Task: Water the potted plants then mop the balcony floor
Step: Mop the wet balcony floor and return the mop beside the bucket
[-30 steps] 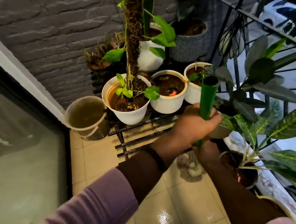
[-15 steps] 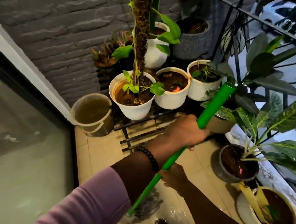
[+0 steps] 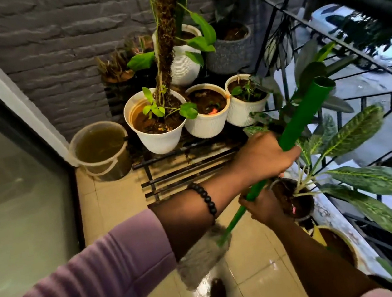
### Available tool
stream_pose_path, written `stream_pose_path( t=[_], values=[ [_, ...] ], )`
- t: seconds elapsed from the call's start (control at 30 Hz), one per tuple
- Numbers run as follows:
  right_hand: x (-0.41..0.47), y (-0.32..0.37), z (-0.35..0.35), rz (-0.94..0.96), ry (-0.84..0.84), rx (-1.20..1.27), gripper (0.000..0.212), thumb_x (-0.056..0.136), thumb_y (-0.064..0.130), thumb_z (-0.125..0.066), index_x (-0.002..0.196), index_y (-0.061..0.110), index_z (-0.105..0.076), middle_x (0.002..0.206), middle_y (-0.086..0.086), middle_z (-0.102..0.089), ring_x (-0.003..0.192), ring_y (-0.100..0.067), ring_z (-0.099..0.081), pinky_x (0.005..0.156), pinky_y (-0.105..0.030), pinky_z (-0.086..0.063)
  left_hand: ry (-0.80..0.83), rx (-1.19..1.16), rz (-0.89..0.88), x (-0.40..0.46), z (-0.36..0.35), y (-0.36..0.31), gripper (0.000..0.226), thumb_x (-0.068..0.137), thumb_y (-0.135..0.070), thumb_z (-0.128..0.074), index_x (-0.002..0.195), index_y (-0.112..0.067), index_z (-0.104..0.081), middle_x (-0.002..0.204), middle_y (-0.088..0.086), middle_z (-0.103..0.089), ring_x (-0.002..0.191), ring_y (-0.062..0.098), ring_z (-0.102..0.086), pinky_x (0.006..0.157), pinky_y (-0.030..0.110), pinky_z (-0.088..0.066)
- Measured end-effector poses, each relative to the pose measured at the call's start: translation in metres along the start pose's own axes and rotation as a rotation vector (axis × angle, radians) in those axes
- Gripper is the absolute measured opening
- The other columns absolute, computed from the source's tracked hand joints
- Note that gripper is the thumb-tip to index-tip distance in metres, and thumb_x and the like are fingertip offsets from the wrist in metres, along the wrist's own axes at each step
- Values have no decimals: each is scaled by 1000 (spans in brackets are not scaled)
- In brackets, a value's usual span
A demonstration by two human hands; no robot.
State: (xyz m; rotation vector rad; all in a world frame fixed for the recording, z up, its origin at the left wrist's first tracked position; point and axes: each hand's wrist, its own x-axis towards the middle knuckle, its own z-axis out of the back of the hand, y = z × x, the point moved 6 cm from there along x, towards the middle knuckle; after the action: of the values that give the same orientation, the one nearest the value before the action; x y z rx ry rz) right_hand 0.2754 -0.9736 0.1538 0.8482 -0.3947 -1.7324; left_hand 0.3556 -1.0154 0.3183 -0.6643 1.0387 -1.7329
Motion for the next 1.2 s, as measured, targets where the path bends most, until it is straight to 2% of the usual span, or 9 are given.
stream_pose_path(
  t=[0.1, 0.17, 0.27, 0.37, 0.5, 0.63, 0.87, 1.03, 1.2],
  values=[
    [7, -22, 28, 28, -63, -115, 10, 81, 15, -69, 76, 6, -68, 78, -20, -69, 79, -37, -67, 76, -50, -52, 39, -100, -5, -2, -22, -3, 46, 94, -34, -59, 68, 3, -57, 71, 23, -68, 71, 31, -72, 78, 46, -59],
    [11, -38, 42, -27, -91, -184, 24, 82, 18, -68, 90, -4, -68, 90, -28, -69, 89, -40, -66, 79, -45, -51, 67, -165, 42, -1, -33, 2, 40, 94, -36, -60, 69, -5, -56, 77, 22, -69, 79, 31, -74, 82, 48, -60],
    [14, -52, 50, -77, -94, -231, 32, 84, 19, -66, 100, -8, -65, 96, -30, -67, 93, -40, -65, 79, -42, -50, 73, -218, 119, 1, -43, 16, 35, 94, -36, -61, 67, -14, -56, 66, 4, -68, 77, 17, -76, 82, 35, -58],
    [15, -61, 51, -132, -72, -244, 32, 85, 20, -66, 101, -7, -66, 97, -29, -68, 93, -39, -66, 78, -39, -50, 47, -189, 131, 7, -49, 18, 36, 93, -34, -59, 74, -4, -58, 73, 15, -70, 60, -2, -69, 71, 25, -52],
    [18, -61, 52, -126, -126, -173, 31, 84, 19, -67, 101, -7, -67, 96, -28, -68, 93, -38, -66, 81, -39, -51, 3, -129, 151, 20, -47, 5, 35, 85, -38, -59, 60, -16, -50, 60, 5, -69, 68, 17, -74, 76, 35, -59],
    [18, -46, 46, -104, -146, -75, 34, 84, 26, -68, 94, -6, -69, 87, -28, -69, 85, -38, -67, 72, -38, -49, 34, -103, 149, 33, -38, -13, 36, 84, -32, -60, 53, -19, -46, 51, 0, -62, 68, 23, -75, 82, 40, -61],
    [3, -34, 15, -178, -150, 45, 32, 83, 31, -65, 95, 2, -71, 90, -16, -72, 85, -30, -68, 62, -23, -38, 99, 20, 99, 32, -29, -26, 38, 88, -21, -59, 51, -20, -47, 47, -3, -58, 58, 18, -74, 64, 23, -54],
    [-8, -55, 42, -157, -174, -31, 33, 83, 34, -65, 92, 2, -70, 89, -15, -71, 84, -32, -68, 64, -29, -45, 216, -94, 98, 31, -50, -36, 39, 94, -17, -53, 55, -14, -57, 57, 3, -64, 75, 22, -78, 84, 28, -58],
    [4, -96, 95, -181, -202, -65, 29, 82, 26, -67, 94, 0, -70, 93, -24, -69, 92, -39, -66, 75, -39, -50, 117, -228, 108, 37, -89, -47, 39, 97, -23, -58, 58, -17, -56, 64, 8, -66, 81, 34, -75, 93, 42, -58]
  ],
)
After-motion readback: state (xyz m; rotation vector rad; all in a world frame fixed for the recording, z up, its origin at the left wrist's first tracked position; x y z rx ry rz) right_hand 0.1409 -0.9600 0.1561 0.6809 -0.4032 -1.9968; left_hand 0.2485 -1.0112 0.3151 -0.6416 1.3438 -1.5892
